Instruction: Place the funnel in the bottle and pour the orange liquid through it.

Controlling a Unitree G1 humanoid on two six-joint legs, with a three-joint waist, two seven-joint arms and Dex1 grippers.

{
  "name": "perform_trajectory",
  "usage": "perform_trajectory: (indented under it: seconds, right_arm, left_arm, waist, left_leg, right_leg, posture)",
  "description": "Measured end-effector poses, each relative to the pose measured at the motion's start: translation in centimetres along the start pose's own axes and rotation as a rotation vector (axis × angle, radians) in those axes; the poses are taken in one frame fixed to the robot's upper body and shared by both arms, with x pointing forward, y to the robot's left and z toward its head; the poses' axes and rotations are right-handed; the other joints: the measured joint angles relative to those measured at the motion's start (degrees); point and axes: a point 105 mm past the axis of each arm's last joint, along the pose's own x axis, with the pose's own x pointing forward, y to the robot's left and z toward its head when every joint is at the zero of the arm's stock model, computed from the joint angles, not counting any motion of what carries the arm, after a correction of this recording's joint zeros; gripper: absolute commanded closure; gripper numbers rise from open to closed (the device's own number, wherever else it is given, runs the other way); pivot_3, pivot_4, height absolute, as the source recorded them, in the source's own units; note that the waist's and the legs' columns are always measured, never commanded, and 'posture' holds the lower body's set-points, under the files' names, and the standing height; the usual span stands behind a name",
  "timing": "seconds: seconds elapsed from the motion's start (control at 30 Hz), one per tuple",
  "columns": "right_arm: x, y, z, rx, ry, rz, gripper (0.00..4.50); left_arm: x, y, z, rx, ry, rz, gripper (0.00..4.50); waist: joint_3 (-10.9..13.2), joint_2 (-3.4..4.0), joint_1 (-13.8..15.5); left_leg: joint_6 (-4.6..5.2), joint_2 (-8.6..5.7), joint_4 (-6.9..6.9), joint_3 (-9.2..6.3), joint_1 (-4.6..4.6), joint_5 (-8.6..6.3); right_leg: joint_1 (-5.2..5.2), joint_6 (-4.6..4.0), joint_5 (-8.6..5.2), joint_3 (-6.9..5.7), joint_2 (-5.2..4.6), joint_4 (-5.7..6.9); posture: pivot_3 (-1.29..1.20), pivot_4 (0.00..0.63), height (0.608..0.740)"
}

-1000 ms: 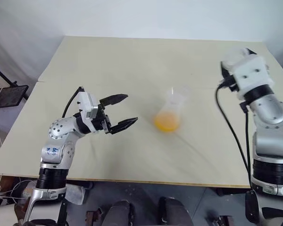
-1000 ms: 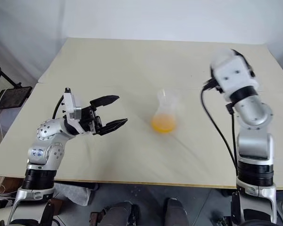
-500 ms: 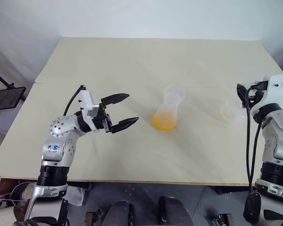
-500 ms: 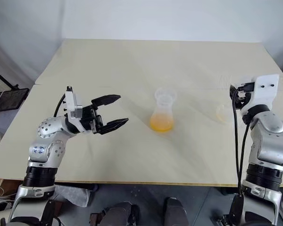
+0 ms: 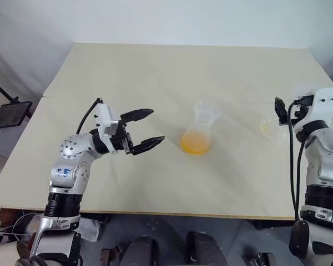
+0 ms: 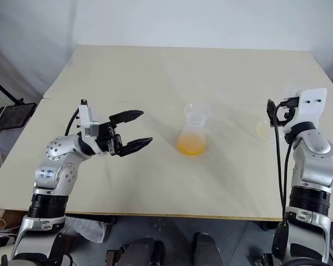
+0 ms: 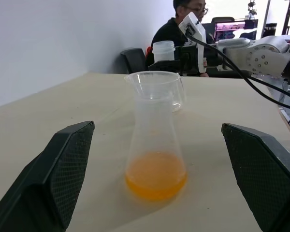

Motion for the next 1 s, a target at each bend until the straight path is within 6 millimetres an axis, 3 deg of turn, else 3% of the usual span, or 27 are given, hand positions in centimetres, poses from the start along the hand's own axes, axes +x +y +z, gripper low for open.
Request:
perform_trajectory:
  seconds: [0.2, 0.33, 0.53, 0.73, 0.83, 0.9, 1.0]
  right_arm:
    - [-2.5, -2.3, 2.0, -0.043, -0.059, 0.025, 0.01]
    - [-4.6, -3.6, 0.8, 0.001, -0.008, 0.084, 0.01]
    - [-8.8, -3.2, -1.0, 0.045, 0.088, 0.283, 0.01]
    - [-13.2, 0.8, -1.4, 0.067, 0.114, 0.602, 0.01]
    - [-15.7, 5.7, -1.7, 0.016, 0.147, 0.878, 0.01]
    - [-16.5, 7.7, -1.6, 0.015, 0.139, 0.976, 0.01]
    - [-16.6, 8.5, -1.5, 0.006, 0.113, 1.010, 0.01]
  left_arm:
    - [-0.5, 0.0, -0.2, 0.002, 0.022, 0.001, 0.00]
    - [-1.1, -0.2, -0.8, -0.015, 0.040, 0.006, 0.00]
    - [-2.7, -0.3, -1.8, -0.046, 0.100, 0.031, 0.00]
    - [-5.8, -0.5, -3.2, -0.076, 0.206, 0.075, 0.00]
    - [-7.6, -1.1, -3.8, -0.075, 0.247, 0.093, 0.00]
    - [-8.0, -1.2, -4.1, -0.074, 0.268, 0.101, 0.00]
    - [-8.6, -1.1, -4.2, -0.036, 0.304, 0.107, 0.00]
  waist:
    - [0.0, -0.01, 0.3]
    - [0.0, 0.00, 0.2]
    - [0.0, -0.01, 0.2]
    - [0.0, 0.00, 0.1]
    - [0.0, -0.01, 0.1]
    - [0.0, -0.01, 0.2]
    - [0.0, -0.05, 0.8]
  left_leg:
    - [0.00, -0.02, -0.01, -0.08, -0.01, 0.00]
    - [0.00, 0.01, -0.01, -0.03, 0.00, 0.00]
    - [0.01, 0.08, -0.01, 0.00, 0.02, -0.01]
    - [0.00, 0.15, -0.12, 0.00, 0.08, -0.02]
    - [-0.05, 0.21, -0.19, -0.02, 0.12, -0.04]
    - [-0.04, 0.16, -0.16, -0.01, 0.12, -0.04]
    - [-0.05, 0.15, -0.14, -0.08, 0.12, -0.06]
  right_leg:
    - [0.07, 0.01, 0.00, -0.02, -0.02, -0.08]
    - [0.08, 0.01, 0.00, 0.00, -0.03, -0.11]
    - [0.14, 0.01, 0.00, 0.07, -0.09, -0.22]
    - [0.16, 0.00, 0.00, 0.14, -0.15, -0.34]
    - [0.17, 0.00, 0.00, 0.16, -0.15, -0.43]
    - [0.20, 0.00, 0.01, 0.18, -0.21, -0.47]
    - [0.23, 0.00, 0.01, 0.15, -0.24, -0.54]
  posture:
    - [0.00, 0.150, 0.740]
    - [0.00, 0.150, 0.740]
    - [0.00, 0.150, 0.740]
    - [0.00, 0.150, 0.740]
    - [0.00, 0.150, 0.740]
    - [0.00, 0.150, 0.740]
    - [0.00, 0.150, 0.740]
